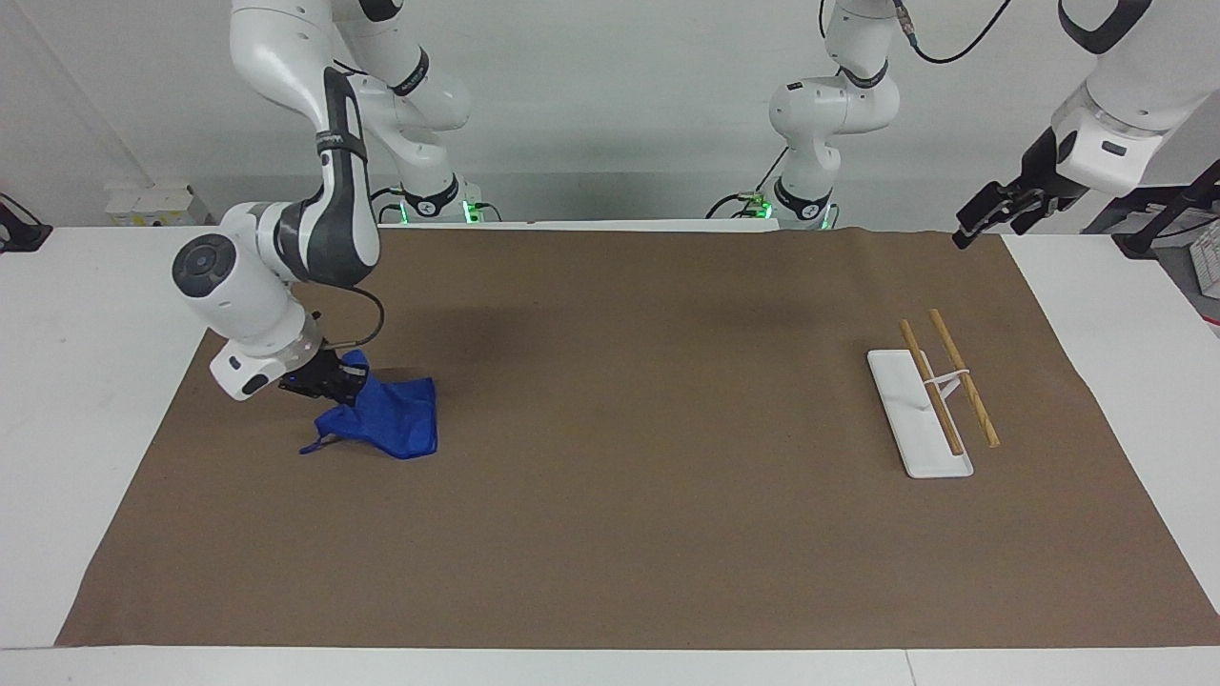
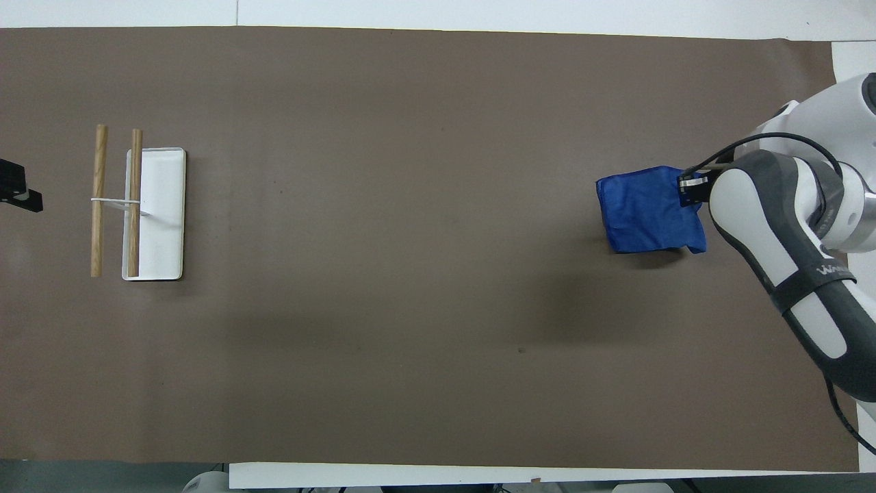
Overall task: Right arm passes towel to left arm to hang
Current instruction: 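Lift the blue towel with the right gripper toward the left gripper, then close the left gripper on the towel held by the right gripper, then open the right gripper and withdraw it while the left gripper holds the towel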
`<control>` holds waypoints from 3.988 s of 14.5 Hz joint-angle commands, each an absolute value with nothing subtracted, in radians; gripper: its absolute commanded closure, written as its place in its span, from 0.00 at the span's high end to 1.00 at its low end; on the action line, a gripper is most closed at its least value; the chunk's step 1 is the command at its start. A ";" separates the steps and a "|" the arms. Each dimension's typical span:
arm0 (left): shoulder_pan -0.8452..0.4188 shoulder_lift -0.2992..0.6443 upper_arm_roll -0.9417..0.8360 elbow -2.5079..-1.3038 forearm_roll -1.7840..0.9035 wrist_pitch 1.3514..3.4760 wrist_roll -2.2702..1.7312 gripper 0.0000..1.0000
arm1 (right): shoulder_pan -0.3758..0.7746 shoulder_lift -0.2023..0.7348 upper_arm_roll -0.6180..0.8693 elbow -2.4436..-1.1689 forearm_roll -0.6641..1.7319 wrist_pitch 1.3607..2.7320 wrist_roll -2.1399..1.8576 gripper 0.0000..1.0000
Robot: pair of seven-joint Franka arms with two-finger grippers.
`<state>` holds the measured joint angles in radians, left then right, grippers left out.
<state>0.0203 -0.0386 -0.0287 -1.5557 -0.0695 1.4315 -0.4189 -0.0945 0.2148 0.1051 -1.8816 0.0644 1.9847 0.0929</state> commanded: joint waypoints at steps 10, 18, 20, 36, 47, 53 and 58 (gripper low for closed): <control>-0.144 -0.127 -0.037 -1.886 -0.244 1.951 -1.807 1.00 | -0.054 0.229 0.530 -1.681 0.420 2.167 1.300 0.00; -0.282 -0.195 -0.038 -2.077 -0.314 2.129 -1.937 1.00 | 0.046 0.284 0.638 -1.617 0.420 2.441 1.735 0.00; -0.296 -0.193 -0.041 -2.104 -0.331 2.180 -1.939 1.00 | 0.048 0.287 0.641 -1.591 0.420 2.441 1.782 0.00; -0.348 -0.164 -0.040 -2.115 -0.457 2.322 -1.936 0.36 | 0.075 0.330 0.661 -1.509 0.408 2.442 1.855 0.00; -0.344 -0.164 -0.037 -2.115 -0.457 2.322 -1.928 0.00 | 0.075 0.330 0.661 -1.509 0.407 2.441 1.844 0.05; -0.324 -0.163 -0.032 -2.115 -0.457 2.351 -1.873 0.00 | 0.072 0.322 0.647 -1.523 0.403 2.434 1.751 1.00; -0.163 -0.153 -0.034 -2.132 -0.456 2.368 -1.668 0.00 | 0.063 0.240 0.566 -1.639 0.402 2.427 1.272 1.00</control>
<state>-0.2030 -0.1475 -0.0304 -2.1014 -0.4388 2.3392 -1.7257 0.0731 0.3023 0.6051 -1.5542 0.4016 2.4325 1.4719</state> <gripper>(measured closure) 0.978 0.000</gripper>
